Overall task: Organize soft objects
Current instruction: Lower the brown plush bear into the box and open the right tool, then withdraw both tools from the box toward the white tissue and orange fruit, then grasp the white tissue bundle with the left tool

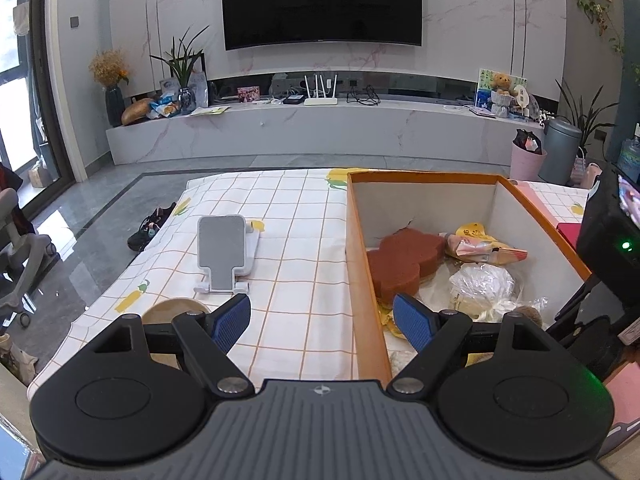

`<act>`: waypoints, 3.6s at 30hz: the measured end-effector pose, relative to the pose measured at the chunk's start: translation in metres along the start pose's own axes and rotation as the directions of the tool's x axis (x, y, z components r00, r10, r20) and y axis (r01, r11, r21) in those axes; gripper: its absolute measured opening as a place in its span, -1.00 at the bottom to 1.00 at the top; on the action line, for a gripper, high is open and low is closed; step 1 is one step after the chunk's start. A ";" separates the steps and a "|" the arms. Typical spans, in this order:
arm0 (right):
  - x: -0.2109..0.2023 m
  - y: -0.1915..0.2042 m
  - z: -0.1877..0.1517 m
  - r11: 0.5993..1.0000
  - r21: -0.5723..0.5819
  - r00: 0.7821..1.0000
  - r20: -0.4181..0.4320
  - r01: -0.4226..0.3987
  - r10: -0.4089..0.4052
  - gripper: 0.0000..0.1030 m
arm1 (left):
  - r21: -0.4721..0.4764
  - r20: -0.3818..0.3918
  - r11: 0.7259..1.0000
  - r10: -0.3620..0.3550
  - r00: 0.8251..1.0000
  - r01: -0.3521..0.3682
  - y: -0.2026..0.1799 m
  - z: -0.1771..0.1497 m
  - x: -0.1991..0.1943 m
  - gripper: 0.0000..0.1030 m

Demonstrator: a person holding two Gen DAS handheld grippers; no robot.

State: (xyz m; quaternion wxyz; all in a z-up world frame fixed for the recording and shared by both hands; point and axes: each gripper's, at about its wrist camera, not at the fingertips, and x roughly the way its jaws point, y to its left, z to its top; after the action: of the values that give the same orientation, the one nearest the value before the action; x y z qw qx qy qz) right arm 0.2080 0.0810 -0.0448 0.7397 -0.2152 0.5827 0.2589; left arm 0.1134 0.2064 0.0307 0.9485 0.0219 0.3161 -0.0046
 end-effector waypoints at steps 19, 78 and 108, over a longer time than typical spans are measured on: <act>-0.020 0.016 -0.014 0.975 0.217 0.996 0.061 0.047 -0.061 -1.00 | 0.002 0.040 1.000 -0.004 0.999 0.004 -0.002 0.005 -0.013 0.85; -0.194 -0.164 -0.272 0.797 0.570 0.545 0.611 0.201 -0.574 0.89 | 0.179 0.141 0.974 -0.163 0.977 0.137 -0.185 0.041 -0.096 0.85; -0.135 -0.303 -0.353 0.526 0.850 0.726 0.358 0.007 -0.588 0.89 | 0.149 0.067 0.958 0.238 0.969 -0.246 -0.468 -0.029 0.114 0.85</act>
State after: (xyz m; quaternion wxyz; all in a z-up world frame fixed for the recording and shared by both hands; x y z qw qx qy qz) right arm 0.1098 -0.3907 0.0111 0.9327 0.1356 0.3124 -0.1188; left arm 0.1760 -0.2594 -0.0790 0.9446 0.1347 0.2868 0.0862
